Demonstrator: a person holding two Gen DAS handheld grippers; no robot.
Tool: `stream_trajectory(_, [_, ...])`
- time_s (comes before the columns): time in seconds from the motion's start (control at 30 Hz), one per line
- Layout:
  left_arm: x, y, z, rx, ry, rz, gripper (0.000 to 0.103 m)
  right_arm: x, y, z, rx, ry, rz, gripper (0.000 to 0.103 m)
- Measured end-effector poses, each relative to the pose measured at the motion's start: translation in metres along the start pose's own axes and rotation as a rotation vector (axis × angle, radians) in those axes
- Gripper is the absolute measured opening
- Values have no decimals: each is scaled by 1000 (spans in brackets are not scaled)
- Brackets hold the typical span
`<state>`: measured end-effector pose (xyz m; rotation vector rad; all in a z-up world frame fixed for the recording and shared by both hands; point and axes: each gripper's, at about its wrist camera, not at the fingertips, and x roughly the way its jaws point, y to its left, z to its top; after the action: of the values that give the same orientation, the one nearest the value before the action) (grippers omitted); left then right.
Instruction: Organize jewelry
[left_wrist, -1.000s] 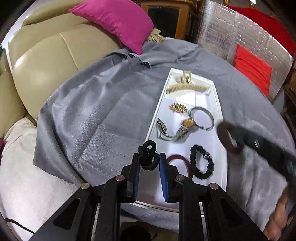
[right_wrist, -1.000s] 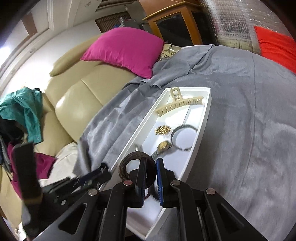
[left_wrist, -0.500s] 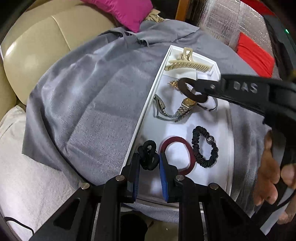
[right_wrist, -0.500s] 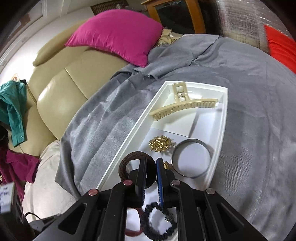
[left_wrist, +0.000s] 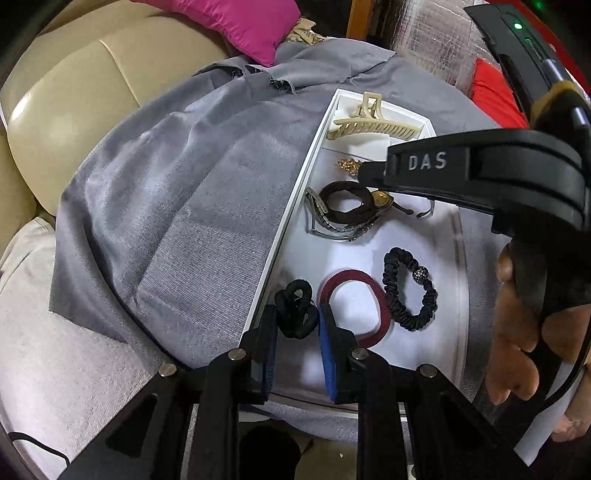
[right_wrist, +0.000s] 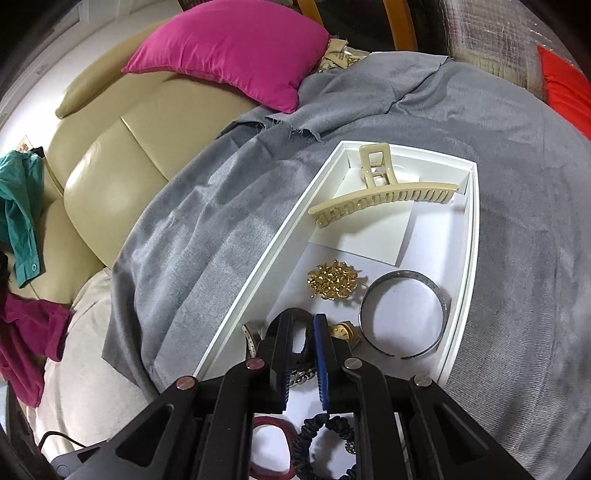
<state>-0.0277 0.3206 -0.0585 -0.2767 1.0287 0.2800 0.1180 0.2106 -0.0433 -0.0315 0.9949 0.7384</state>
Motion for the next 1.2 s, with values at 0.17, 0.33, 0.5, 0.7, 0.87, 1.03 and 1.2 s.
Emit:
stream_trajectory(0.17, [-2,-1,0,5,-7,-3,27,-9,-7,2,17,-20,5,13])
stream_trajectory(0.33, [-7,-12,-1,42,-34,-2,43,-25,-15,0,35,-42,6,13])
stream_trajectory(0.5, [-18,-19,-1,66,-98,25,61,-49,-26,-12,51,-63,-3,13])
stream_trajectory(0.7, [-37,-27,-1,85,-188,67,69,-92,-36,-33,64,-93,-14,13])
stream_trajectory(0.87, [-60,-36,-7,109,-242,103,72,-131,-40,-51,73,-124,-8,13])
stream_trajectory(1.03, [-103,-35,-18,112,-326,140,81,-175,-28,-75,50,-172,1,13])
stream_trajectory(1.2, [-157,-15,-29,63,-422,232,91,-225,-3,-106,23,-245,7,13])
